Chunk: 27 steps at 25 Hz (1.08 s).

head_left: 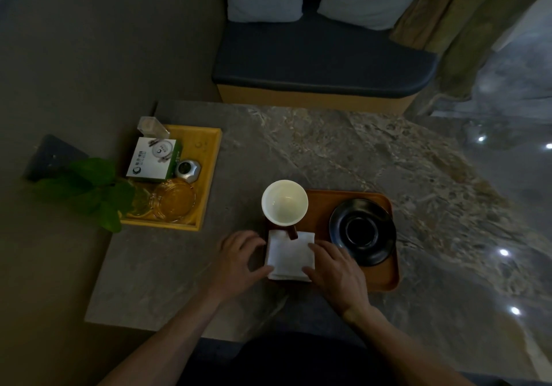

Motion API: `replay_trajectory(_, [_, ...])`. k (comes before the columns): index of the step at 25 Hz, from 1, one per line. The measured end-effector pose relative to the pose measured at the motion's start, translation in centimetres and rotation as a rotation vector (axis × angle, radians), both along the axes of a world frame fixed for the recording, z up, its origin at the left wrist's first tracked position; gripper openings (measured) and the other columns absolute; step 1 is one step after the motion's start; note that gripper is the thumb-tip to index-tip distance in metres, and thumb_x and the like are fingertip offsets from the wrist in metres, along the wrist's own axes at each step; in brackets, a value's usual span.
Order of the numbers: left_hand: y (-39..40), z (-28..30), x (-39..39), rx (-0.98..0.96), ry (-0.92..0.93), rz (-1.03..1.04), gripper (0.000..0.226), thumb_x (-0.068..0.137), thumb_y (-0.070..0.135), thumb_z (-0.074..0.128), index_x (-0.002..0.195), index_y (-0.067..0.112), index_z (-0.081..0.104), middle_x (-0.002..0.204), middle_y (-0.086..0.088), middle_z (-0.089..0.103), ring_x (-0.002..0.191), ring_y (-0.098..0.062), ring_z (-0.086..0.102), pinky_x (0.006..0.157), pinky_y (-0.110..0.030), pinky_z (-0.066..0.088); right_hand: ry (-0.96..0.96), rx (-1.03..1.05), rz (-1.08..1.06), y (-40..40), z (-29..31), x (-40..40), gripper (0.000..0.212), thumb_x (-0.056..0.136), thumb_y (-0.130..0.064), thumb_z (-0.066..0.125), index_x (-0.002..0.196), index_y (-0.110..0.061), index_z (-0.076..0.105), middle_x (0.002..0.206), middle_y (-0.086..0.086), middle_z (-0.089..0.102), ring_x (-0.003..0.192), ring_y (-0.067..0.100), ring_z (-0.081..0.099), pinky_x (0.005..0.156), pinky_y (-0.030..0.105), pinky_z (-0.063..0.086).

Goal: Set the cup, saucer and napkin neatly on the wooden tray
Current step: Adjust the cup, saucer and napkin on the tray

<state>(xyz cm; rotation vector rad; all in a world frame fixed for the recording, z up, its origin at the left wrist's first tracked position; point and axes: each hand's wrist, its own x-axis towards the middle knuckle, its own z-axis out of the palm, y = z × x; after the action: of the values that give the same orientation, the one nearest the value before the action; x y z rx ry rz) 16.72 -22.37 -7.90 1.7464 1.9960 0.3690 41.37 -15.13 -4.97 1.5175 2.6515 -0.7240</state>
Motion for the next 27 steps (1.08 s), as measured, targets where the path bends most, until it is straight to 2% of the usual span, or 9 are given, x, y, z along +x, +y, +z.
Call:
replay_trajectory(2, [1.9,1.3,-1.6,0.052,-0.018,0.08,0.062,0.073,0.068,0.059,0.122,0.03,0.055,0.13,0.001,0.055,0.124,-0.018,0.046,0.104,-0.039,0.034,0.022,0.065,-0.046,1.6,0.7,-0.8,0.058,0.084,-0.062,0.05,0.133,-0.031,0.046,0.133,-0.002,0.055,0.12,0.019,0.049,0.09,0.039,0.048])
replay_trajectory(4, [4.5,2.6,-3.2,0.062,0.015,0.068,0.066,0.071,0.061,0.068,0.128,0.032,0.051,0.133,0.002,0.053,0.128,-0.019,0.042,0.106,-0.042,0.034,-0.007,0.112,-0.044,3.4,1.3,-1.8,0.066,0.081,-0.068,0.048,0.137,-0.033,0.041,0.136,-0.004,0.052,0.126,0.021,0.044,0.097,0.045,0.042])
replay_trajectory(8, [10.0,4.5,-4.8,-0.114,-0.011,-0.065,0.095,0.067,0.049,0.081,0.146,0.037,0.03,0.153,0.008,0.035,0.143,-0.018,0.02,0.114,-0.042,0.024,-0.008,0.062,-0.045,6.0,1.8,-4.3,0.085,0.074,-0.072,0.055,0.144,-0.03,0.029,0.141,-0.002,0.047,0.133,0.025,0.035,0.107,0.057,0.03])
replay_trajectory(10, [11.8,4.5,-4.7,-0.166,0.0,-0.144,0.102,0.066,0.047,0.081,0.15,0.036,0.024,0.156,0.008,0.03,0.145,-0.019,0.016,0.116,-0.045,0.022,0.001,0.028,-0.066,6.5,1.7,-5.5,0.092,0.071,-0.071,0.06,0.145,-0.029,0.025,0.14,-0.002,0.047,0.132,0.025,0.035,0.108,0.059,0.027])
replay_trajectory(14, [13.2,4.2,-4.0,-0.201,-0.026,-0.188,0.097,0.069,0.046,0.08,0.149,0.031,0.027,0.154,0.004,0.035,0.144,-0.023,0.021,0.114,-0.053,0.024,0.032,0.009,-0.158,6.8,1.2,-6.6,0.097,0.067,-0.067,0.068,0.144,-0.027,0.025,0.138,-0.001,0.049,0.128,0.024,0.04,0.108,0.057,0.028])
replay_trajectory(18, [13.1,3.8,-3.8,-0.162,-0.079,-0.169,0.095,0.066,0.045,0.081,0.147,0.029,0.033,0.15,0.002,0.041,0.141,-0.023,0.027,0.111,-0.053,0.028,0.078,-0.015,-0.171,7.2,0.7,-6.5,0.094,0.065,-0.063,0.072,0.142,-0.03,0.028,0.135,-0.002,0.052,0.127,0.023,0.041,0.109,0.057,0.027])
replay_trajectory(24, [11.4,3.5,-1.9,-0.056,-0.158,-0.001,0.096,0.054,0.053,0.087,0.136,0.033,0.042,0.137,0.005,0.05,0.128,-0.016,0.043,0.104,-0.044,0.04,0.101,-0.087,-0.03,9.8,1.1,-5.0,0.096,0.064,-0.053,0.077,0.144,-0.032,0.028,0.138,-0.003,0.049,0.129,0.023,0.036,0.106,0.05,0.031])
replay_trajectory(27, [10.3,3.0,-0.1,-0.052,-0.242,0.157,0.105,0.052,0.05,0.088,0.141,0.033,0.034,0.138,0.002,0.045,0.126,-0.016,0.043,0.102,-0.043,0.043,0.067,-0.151,0.066,11.5,2.1,-4.6,0.097,0.067,-0.061,0.072,0.147,-0.033,0.023,0.144,-0.002,0.044,0.13,0.028,0.033,0.102,0.051,0.033])
